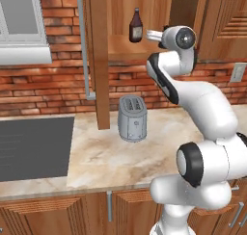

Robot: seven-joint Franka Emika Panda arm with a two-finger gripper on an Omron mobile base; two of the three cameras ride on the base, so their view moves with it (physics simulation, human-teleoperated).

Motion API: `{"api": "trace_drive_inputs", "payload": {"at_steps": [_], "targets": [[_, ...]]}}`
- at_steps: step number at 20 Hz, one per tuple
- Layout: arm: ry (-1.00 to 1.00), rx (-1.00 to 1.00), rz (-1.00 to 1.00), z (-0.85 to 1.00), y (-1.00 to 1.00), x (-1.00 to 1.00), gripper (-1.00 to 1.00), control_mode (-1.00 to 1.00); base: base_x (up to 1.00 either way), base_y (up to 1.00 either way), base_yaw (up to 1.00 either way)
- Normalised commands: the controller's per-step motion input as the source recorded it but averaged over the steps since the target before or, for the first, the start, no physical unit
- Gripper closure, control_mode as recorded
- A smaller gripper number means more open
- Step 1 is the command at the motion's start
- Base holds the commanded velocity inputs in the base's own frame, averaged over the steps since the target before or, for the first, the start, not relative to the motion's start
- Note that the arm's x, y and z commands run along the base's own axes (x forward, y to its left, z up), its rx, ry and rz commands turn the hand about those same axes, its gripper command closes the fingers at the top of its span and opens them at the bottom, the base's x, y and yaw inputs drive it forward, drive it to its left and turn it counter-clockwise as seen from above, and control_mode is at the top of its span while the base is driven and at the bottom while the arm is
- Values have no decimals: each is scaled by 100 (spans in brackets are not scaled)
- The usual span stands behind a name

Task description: Collect the paprika, ketchup, and shaker from the cabinet and place them next to the stove.

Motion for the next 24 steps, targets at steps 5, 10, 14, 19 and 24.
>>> {"api": "trace_drive_inputs", "payload": {"at_steps": [5,10,14,19,24], "targets": [[-9,3,0,0,0,-84,100,-100,0,0,0],[-6,2,0,0,0,-87,100,-100,0,0,0],[0,0,0,7,2,-84,100,-100,0,0,0],[0,0,0,13,12,-86,100,-100,0,0,0],[0,0,0,10,18,-87,100,-100,0,0,0]]}}
